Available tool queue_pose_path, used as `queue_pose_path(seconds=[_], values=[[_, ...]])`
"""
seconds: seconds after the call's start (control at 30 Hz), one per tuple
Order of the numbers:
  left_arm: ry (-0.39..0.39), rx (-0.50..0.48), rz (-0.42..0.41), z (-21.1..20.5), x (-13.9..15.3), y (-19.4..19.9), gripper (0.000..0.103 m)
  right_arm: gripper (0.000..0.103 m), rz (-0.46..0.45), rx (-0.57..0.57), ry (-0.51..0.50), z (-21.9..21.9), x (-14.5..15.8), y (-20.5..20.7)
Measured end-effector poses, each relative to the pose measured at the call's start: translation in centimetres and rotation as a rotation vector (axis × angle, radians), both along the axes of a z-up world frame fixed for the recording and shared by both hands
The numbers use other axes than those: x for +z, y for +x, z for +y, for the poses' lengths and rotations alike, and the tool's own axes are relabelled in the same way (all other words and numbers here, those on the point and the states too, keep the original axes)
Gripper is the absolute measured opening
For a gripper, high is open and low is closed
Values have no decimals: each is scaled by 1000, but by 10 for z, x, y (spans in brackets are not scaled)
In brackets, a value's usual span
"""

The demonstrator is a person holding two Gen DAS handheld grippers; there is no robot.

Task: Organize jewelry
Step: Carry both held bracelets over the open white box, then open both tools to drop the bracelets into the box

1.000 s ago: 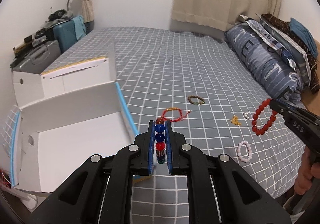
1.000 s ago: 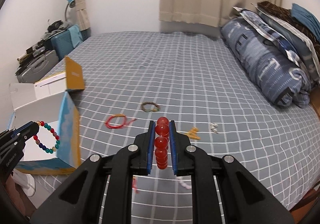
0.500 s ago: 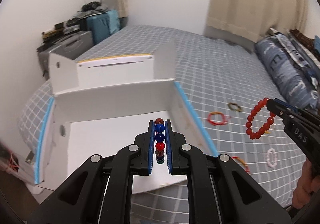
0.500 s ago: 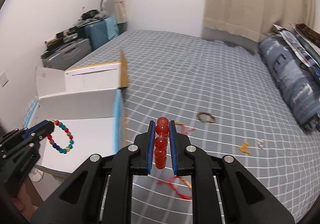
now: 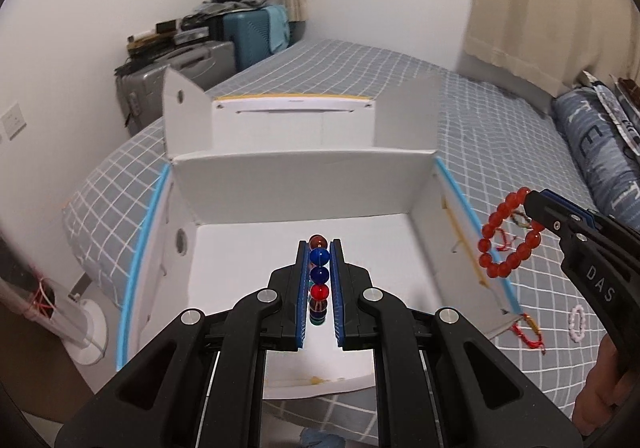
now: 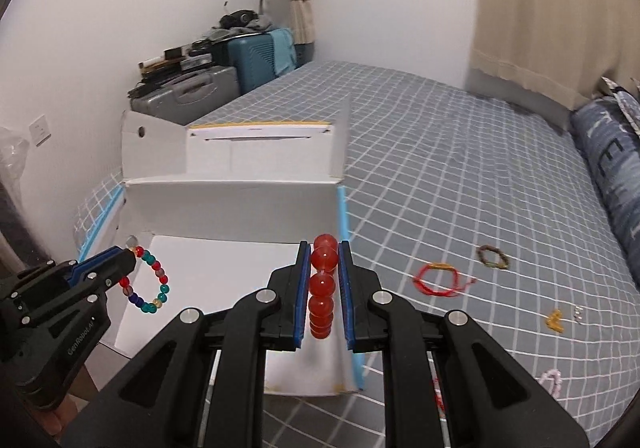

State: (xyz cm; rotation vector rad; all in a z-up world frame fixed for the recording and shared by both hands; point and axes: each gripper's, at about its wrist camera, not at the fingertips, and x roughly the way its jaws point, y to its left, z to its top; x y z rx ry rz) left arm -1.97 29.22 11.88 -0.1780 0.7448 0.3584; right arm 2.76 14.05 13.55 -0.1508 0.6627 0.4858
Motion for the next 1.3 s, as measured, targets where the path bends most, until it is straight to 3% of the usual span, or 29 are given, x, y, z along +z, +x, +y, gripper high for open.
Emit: queue_pose_path(seconds=[0.23, 0.67, 1.3], values=[[-14, 42, 38, 22, -19, 2, 10, 13, 31, 54, -24, 38, -22, 7], [-26, 74, 141, 47, -59, 15, 10, 13, 183, 69, -135, 75, -88, 24], [-34, 82, 201, 56, -78, 23, 10, 13, 216, 66, -151, 84, -102, 30]])
